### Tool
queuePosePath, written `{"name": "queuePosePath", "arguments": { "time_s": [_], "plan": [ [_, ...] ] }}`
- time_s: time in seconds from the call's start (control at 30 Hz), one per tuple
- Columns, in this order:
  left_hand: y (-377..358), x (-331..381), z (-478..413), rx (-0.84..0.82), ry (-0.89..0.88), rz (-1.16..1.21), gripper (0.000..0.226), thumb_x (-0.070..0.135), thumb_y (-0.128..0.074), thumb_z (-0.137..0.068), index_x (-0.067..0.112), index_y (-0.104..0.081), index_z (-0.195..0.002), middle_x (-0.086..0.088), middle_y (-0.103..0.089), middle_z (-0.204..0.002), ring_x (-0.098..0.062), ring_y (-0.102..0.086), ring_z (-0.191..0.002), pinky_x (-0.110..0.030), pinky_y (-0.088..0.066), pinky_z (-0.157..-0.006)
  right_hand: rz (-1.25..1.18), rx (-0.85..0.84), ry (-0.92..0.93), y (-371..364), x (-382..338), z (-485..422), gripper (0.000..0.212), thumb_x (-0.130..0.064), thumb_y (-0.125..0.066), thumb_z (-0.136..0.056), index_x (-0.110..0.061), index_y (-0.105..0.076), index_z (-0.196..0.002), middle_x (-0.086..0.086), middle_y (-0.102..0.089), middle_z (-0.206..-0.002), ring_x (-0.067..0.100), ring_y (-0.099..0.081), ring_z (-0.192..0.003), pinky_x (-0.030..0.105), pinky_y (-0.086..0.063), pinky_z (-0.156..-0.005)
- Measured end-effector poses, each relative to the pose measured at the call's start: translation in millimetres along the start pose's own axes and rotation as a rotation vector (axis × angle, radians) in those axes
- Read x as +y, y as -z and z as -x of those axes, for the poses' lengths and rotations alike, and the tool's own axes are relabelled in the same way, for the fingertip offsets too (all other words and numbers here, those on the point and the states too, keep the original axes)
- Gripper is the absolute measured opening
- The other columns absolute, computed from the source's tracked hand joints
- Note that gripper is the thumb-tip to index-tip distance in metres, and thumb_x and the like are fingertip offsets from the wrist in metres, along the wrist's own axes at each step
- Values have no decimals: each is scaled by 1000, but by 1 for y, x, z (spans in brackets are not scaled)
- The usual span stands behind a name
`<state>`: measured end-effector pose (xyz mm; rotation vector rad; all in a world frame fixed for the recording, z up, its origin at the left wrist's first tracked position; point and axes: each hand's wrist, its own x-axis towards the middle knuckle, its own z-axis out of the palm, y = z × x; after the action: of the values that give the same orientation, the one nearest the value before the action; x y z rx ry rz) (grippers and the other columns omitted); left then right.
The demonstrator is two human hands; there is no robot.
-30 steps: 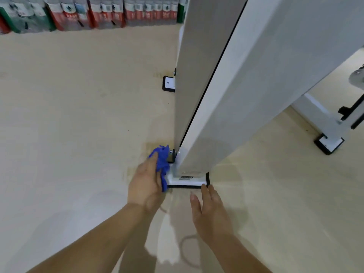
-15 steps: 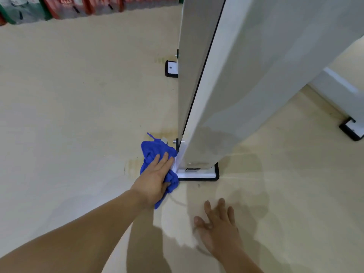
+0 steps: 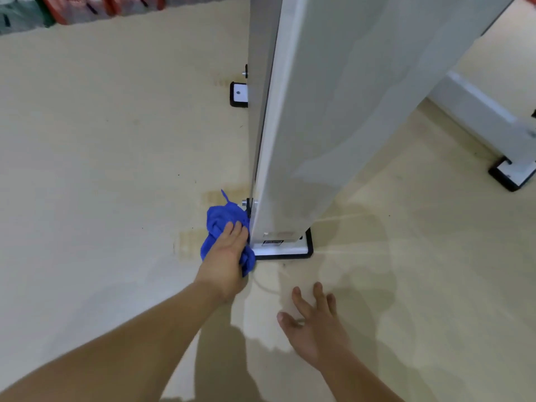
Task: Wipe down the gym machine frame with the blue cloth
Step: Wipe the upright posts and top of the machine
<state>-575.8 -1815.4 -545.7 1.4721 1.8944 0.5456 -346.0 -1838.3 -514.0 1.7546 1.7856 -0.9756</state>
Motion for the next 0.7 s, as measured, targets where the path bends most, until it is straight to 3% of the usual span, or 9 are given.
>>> {"name": "queuePosePath", "arguments": {
  "time_s": [0.1,0.2,0.33,0.4,0.47,0.53,0.6,0.67,0.7],
  "plan": [
    [-26,9,32,76,17,36,65,6,-49,-96,15,-31,-158,5,-16,-168,-5,5,-151,-11,0,-115,-29,-36,-28,5,-3,-1,72,-73,-33,-95,-48,-10,-159,-6,17,-170,31,15,-156,44,-10,-127],
    [-40,30,64,-36,38,57,37,17,-48,-99,15,-63,-132,-1,-60,-138,-13,-47,-136,0,-24,-100,-16,-48,-9,12,-8,9,67,-69,-30,-99,-47,-14,-159,-6,13,-170,31,14,-156,44,-7,-127],
    [-44,58,72,17,93,289,33,16,-64,-88,34,-67,-116,18,-69,-106,-4,-64,-95,-15,-49,-88,-202,121,90,28,-19,16,47,-44,-31,-109,-26,-42,-151,3,-38,-157,30,-23,-151,40,-20,-123],
    [-39,73,62,73,168,439,31,13,-70,-83,30,-65,-108,17,-66,-98,1,-63,-90,-16,-51,-80,-526,271,77,31,-29,13,44,-42,-43,-106,-23,-51,-146,2,-56,-144,23,-48,-136,36,-34,-116],
    [-29,84,49,34,200,584,18,10,-70,-85,25,-67,-96,6,-71,-84,-8,-67,-73,-25,-53,-64,-889,227,66,35,-42,9,32,-36,-48,-106,-22,-65,-129,4,-70,-124,28,-66,-108,38,-51,-97],
    [-16,91,44,-51,243,764,14,3,-65,-89,13,-70,-97,-10,-75,-84,-26,-72,-75,-34,-58,-63,-1200,87,15,45,-50,7,21,-26,-53,-105,-16,-72,-107,12,-76,-103,38,-72,-88,42,-57,-77],
    [-4,92,43,-77,339,933,14,-1,-61,-92,3,-71,-99,-19,-75,-90,-32,-73,-82,-39,-60,-73,-1297,61,-43,54,-52,3,10,-17,-63,-99,-14,-72,-103,16,-76,-101,38,-73,-90,45,-59,-79],
    [4,86,41,25,395,999,12,4,-58,-97,1,-70,-97,-20,-73,-91,-29,-68,-83,-36,-55,-77,-1300,142,-107,57,-52,-2,9,-8,-63,-95,-13,-68,-101,15,-74,-97,29,-70,-80,37,-59,-72],
    [6,77,38,114,363,846,13,11,-58,-99,4,-69,-97,-14,-72,-92,-27,-66,-87,-32,-52,-79,-1258,244,-145,59,-51,-5,11,-7,-60,-95,-14,-65,-102,12,-72,-94,23,-67,-74,30,-56,-65]
  ]
}}
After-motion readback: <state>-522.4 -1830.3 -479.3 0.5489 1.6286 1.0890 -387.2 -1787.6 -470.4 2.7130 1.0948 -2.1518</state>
